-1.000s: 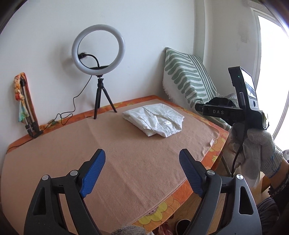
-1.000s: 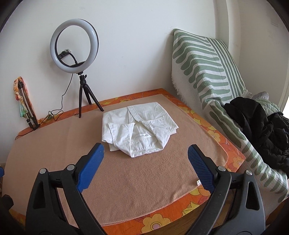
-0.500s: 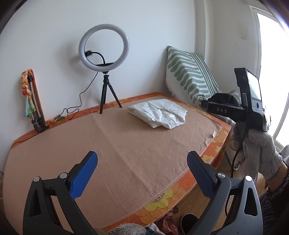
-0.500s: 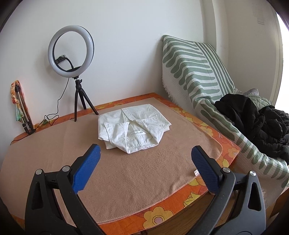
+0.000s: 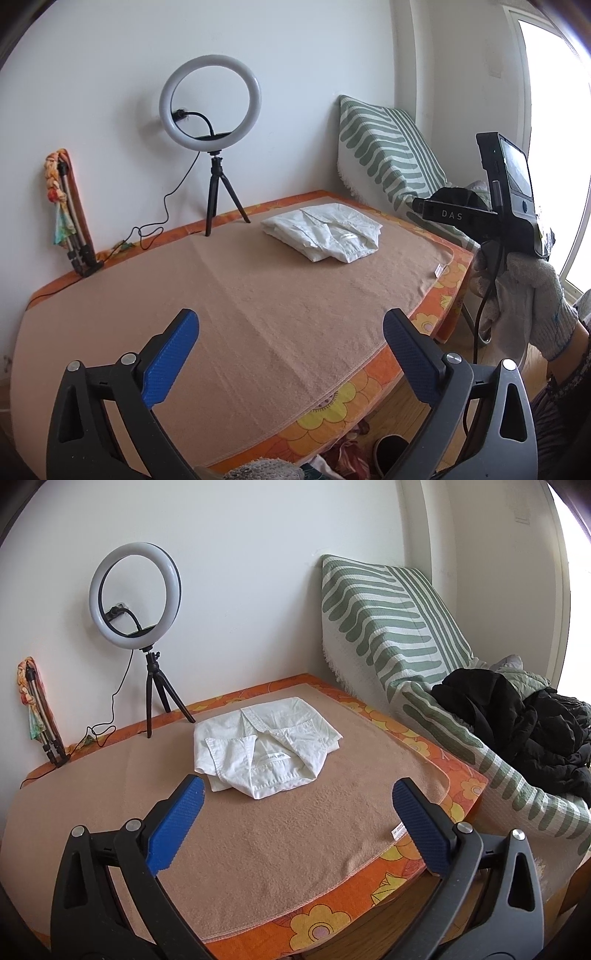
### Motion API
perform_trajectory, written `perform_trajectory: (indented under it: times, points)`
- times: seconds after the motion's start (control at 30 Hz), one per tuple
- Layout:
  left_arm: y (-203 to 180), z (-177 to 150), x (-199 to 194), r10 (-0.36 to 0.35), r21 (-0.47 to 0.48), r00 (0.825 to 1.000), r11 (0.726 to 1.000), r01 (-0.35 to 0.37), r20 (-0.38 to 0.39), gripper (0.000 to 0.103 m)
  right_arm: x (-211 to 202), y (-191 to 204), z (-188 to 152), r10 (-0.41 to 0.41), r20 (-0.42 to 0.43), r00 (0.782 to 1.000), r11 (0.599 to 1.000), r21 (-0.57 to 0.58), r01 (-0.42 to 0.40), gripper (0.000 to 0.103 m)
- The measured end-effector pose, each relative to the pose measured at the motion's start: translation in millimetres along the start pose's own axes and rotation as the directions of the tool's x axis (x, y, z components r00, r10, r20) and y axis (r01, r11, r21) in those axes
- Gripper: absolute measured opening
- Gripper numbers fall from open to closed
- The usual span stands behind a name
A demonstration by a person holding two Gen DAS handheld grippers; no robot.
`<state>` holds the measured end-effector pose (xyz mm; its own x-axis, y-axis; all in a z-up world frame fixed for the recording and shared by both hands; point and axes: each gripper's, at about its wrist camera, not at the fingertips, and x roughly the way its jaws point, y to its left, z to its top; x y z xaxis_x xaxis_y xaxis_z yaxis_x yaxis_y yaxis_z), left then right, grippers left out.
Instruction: Fold small clothes
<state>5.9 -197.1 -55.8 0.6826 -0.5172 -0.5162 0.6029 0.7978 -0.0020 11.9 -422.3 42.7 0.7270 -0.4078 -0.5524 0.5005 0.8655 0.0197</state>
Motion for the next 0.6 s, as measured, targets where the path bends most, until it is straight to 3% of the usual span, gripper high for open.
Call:
perform_trajectory:
  times: [0.6]
  points:
    - [-2.9,1.4,-6.0,0.003,0.019,1.000,1.000,-0.004,0.027,0.100,-3.5,-5.4,1.8,-0.019,0.007,1.000,1.000,0.021,0.019,0.103]
